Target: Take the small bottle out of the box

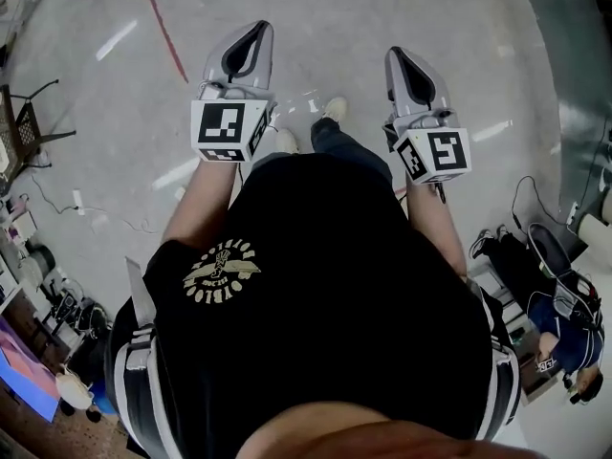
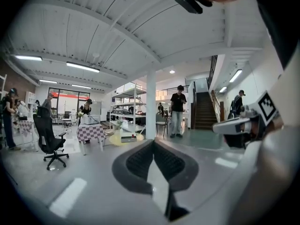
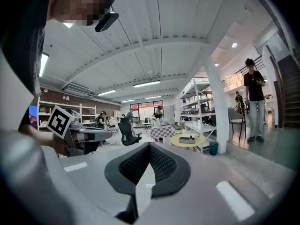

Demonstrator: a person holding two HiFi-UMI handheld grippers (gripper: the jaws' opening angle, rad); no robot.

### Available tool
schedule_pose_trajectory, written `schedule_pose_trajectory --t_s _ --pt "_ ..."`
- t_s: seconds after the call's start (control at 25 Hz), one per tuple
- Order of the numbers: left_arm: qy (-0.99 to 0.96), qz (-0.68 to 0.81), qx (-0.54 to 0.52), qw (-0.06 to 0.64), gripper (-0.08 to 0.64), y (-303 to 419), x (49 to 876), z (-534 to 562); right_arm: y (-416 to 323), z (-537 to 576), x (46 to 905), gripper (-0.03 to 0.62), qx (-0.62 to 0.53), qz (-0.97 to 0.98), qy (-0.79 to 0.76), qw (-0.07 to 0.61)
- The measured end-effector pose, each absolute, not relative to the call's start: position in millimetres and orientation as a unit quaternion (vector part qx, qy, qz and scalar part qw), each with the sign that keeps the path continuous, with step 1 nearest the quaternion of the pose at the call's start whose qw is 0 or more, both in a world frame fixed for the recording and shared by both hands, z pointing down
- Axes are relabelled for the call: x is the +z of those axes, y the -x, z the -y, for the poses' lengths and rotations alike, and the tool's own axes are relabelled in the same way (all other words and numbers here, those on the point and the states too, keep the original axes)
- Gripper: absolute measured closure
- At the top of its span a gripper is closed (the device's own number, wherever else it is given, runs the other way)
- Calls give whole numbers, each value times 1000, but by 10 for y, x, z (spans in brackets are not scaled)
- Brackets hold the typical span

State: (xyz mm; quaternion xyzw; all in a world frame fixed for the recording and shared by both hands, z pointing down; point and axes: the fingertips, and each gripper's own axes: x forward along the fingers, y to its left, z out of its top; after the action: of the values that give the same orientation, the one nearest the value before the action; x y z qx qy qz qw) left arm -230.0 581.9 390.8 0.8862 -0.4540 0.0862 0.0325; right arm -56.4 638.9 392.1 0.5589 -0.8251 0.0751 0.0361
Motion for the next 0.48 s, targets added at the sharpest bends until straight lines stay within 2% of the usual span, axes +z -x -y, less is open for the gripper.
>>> schedule_pose_trajectory --t_s 0.48 --pt "-879 468 91 15 560 1360 3856 -5038 -179 -5464 3913 586 64 855 -515 24"
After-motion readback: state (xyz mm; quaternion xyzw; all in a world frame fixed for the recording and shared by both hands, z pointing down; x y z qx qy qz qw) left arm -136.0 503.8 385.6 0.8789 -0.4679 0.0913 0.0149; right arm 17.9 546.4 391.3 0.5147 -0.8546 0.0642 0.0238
